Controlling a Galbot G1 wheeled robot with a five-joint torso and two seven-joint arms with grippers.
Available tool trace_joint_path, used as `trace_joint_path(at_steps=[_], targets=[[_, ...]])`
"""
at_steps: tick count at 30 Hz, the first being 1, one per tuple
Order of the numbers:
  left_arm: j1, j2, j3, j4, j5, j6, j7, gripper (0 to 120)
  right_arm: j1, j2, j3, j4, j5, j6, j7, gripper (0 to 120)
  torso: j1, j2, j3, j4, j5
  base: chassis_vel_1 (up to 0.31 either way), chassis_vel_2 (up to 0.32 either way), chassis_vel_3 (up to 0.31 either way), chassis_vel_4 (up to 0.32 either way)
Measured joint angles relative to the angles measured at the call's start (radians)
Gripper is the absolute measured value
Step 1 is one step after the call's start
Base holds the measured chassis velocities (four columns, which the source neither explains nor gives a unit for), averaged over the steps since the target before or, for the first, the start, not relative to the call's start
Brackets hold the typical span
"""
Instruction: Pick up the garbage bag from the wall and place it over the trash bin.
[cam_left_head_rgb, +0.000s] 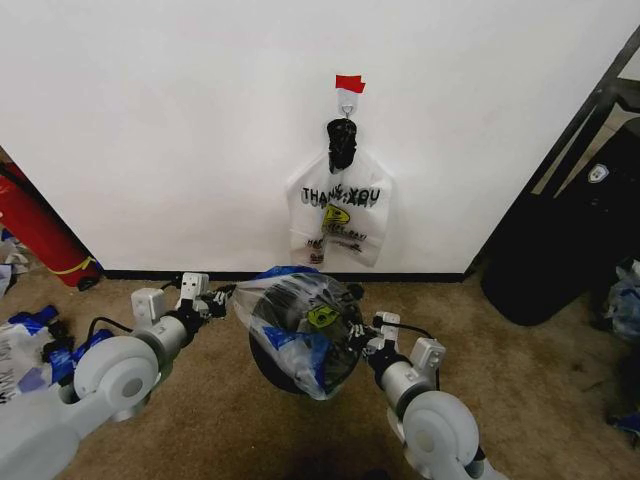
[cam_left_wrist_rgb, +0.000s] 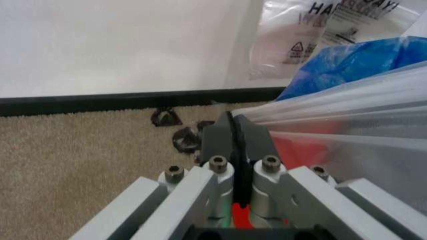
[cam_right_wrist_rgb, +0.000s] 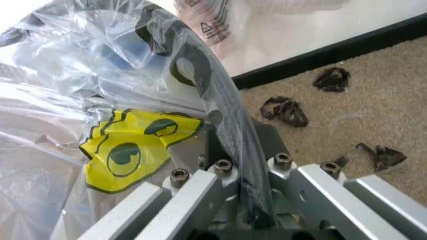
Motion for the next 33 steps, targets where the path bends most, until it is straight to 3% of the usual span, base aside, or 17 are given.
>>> trace_joint_path(at_steps=[3,17,24,26,28,29,33], targets=[[0.000,-0.001,-0.014,-0.015,-0.001,0.021,-0.009,3,0.004,0.003,0.002,-0.002,0.001,-0.002,0.017,0,0.000,0.000,0.000,-0.0001,0.0001,0.000,0.000,0.000,0.000],[0.008,0.030,-0.047,-0.076,0.013,0.058,-0.014,54,-0.005,0.029,0.082,0.001,0.024,-0.019,0.066,0,0.000,0.000,0.000,-0.0001,0.0002,0.000,0.000,0.000,0.000],[0.008,0.028,-0.072,-0.099,0.010,0.034,-0.025,77,-0.009,0.029,0.095,0.001,0.021,-0.022,0.067,0,0.000,0.000,0.000,0.0001,0.0000,0.000,0.000,0.000,0.000],[-0.001,0.021,-0.088,-0.161,0.000,0.007,-0.030,88,-0.011,0.029,0.097,-0.006,0.009,-0.021,0.066,0,0.000,0.000,0.000,0.0000,0.0002,0.000,0.000,0.000,0.000],[-0.007,0.018,-0.090,-0.190,-0.003,-0.001,-0.030,91,-0.012,0.029,0.097,-0.008,0.006,-0.021,0.066,0,0.000,0.000,0.000,-0.0001,0.0001,0.000,0.000,0.000,0.000],[-0.019,0.016,-0.084,-0.253,-0.011,-0.009,-0.023,98,-0.013,0.030,0.096,-0.010,-0.003,-0.020,0.063,0,0.000,0.000,0.000,-0.0002,0.0003,0.000,0.000,0.000,0.000],[-0.011,0.017,-0.047,-0.346,-0.012,0.000,0.006,100,-0.008,0.029,0.084,-0.014,-0.023,-0.020,0.058,0,0.000,0.000,0.000,-0.0004,0.0003,0.000,0.000,0.000,0.000]])
